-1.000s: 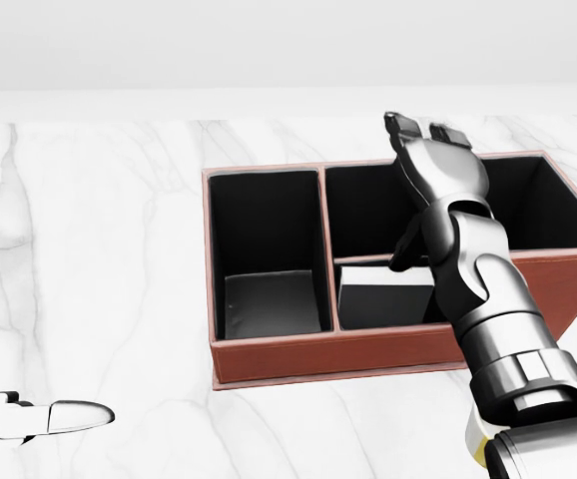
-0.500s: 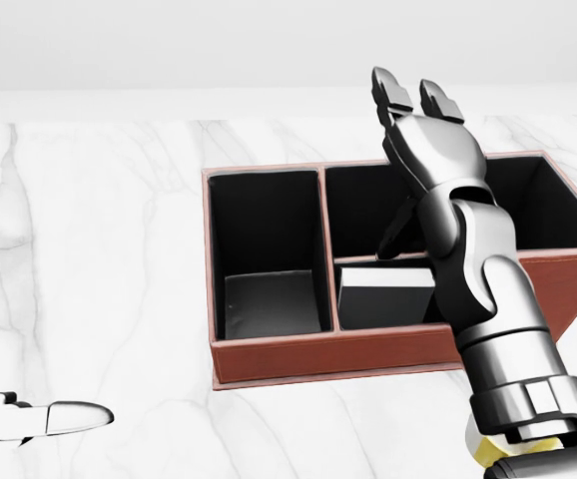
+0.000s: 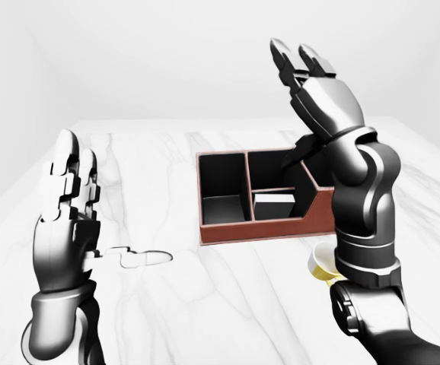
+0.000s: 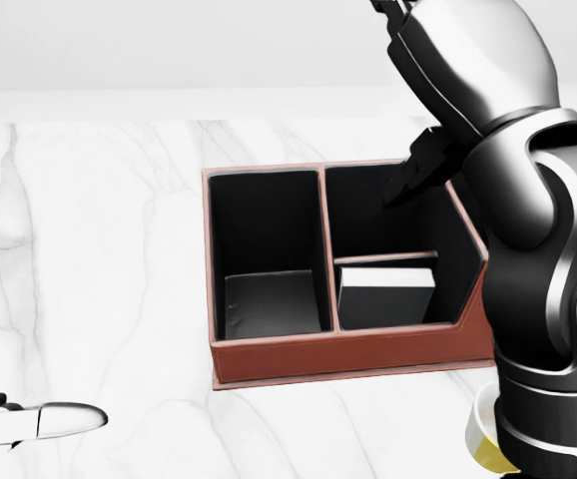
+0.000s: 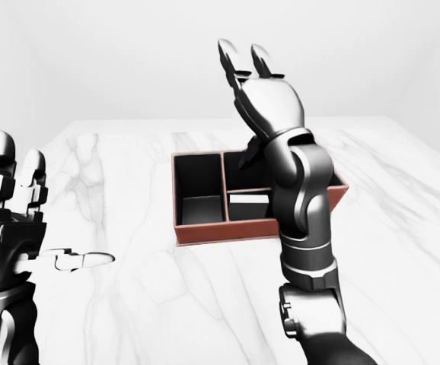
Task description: Pick up the book and place it in the caddy.
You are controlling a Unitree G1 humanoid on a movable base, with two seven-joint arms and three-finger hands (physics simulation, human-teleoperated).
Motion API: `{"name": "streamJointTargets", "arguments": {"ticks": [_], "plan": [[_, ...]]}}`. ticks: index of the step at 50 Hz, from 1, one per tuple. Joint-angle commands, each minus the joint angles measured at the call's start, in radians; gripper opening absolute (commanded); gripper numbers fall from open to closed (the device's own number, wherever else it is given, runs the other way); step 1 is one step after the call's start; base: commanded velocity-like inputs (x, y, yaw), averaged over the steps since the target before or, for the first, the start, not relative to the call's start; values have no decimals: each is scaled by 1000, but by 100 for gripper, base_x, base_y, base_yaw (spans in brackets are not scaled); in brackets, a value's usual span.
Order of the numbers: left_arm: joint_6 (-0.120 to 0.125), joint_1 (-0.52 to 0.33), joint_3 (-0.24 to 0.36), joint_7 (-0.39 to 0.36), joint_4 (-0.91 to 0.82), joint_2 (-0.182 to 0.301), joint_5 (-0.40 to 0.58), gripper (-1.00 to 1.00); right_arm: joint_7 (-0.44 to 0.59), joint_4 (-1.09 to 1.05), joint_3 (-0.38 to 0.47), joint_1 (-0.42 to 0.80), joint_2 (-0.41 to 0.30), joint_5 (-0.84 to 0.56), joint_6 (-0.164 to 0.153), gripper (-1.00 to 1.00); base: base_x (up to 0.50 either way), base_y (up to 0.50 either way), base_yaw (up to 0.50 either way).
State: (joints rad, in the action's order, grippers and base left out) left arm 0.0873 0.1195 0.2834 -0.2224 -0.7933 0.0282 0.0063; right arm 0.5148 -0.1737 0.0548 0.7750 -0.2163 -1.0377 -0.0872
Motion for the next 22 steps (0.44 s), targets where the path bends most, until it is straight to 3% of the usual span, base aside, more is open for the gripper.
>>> {"name": "streamJointTargets", "arguments": {"ticks": [1,17,22], "plan": [[0,-3,16,-4,-63,0,-9,100,183,-352,24,90,-24,-38,0,100,0,0,0],[0,-5,23,-15,-156,-6,-7,100,183,-638,43,353,-105,-358,0,100,0,0,0],[0,-12,37,-18,-178,-5,-12,100,183,-665,72,522,-134,-548,0,100,0,0,0]]}}
